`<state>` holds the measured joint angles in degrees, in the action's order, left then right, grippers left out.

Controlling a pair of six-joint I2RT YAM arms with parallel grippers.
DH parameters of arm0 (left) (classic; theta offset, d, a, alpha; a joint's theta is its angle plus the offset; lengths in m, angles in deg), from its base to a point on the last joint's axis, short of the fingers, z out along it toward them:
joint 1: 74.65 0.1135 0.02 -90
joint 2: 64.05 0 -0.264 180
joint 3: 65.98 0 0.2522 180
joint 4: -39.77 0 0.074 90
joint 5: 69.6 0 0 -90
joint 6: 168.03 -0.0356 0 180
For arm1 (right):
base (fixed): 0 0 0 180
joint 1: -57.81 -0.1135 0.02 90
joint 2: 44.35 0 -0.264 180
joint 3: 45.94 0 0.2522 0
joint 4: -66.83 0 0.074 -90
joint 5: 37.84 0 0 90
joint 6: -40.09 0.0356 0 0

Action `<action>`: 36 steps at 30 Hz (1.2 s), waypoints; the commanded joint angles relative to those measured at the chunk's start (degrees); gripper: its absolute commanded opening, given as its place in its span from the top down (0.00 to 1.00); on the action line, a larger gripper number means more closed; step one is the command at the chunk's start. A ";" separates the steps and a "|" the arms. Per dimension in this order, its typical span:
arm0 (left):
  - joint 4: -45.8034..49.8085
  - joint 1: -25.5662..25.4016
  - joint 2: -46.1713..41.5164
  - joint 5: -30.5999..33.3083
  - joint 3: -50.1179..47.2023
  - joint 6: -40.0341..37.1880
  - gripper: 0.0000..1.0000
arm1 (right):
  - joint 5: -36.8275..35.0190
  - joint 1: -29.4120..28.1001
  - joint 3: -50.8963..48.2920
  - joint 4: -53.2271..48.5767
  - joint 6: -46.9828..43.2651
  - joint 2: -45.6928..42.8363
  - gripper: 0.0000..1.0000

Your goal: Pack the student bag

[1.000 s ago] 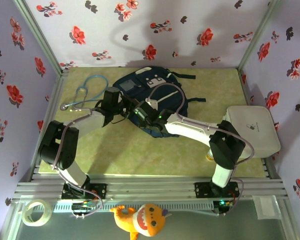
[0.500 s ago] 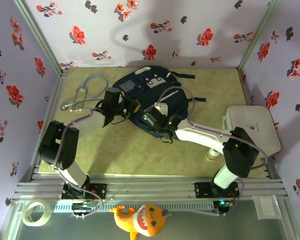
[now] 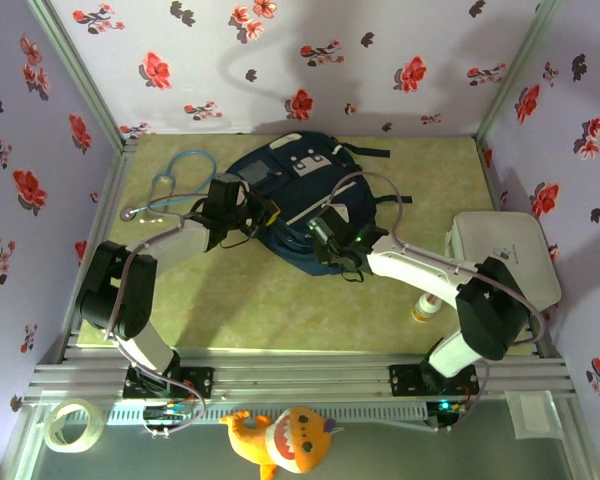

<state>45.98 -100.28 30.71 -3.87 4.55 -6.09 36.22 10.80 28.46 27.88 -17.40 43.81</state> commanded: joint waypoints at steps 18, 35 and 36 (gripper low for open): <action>-7.62 0.61 -3.52 -3.73 1.77 6.05 1.00 | 15.30 6.34 2.90 7.11 -20.14 0.25 0.35; -8.33 0.65 -2.44 -3.53 1.58 6.80 1.00 | 23.12 7.11 3.38 9.04 -22.99 3.07 0.59; -8.11 0.65 -2.49 -3.51 1.59 6.65 1.00 | 22.89 7.10 3.30 9.07 -23.18 3.15 0.62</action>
<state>44.08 -99.89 30.69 -5.43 5.36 0.10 58.12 18.06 32.35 35.26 -39.58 47.59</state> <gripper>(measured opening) 0.049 0.388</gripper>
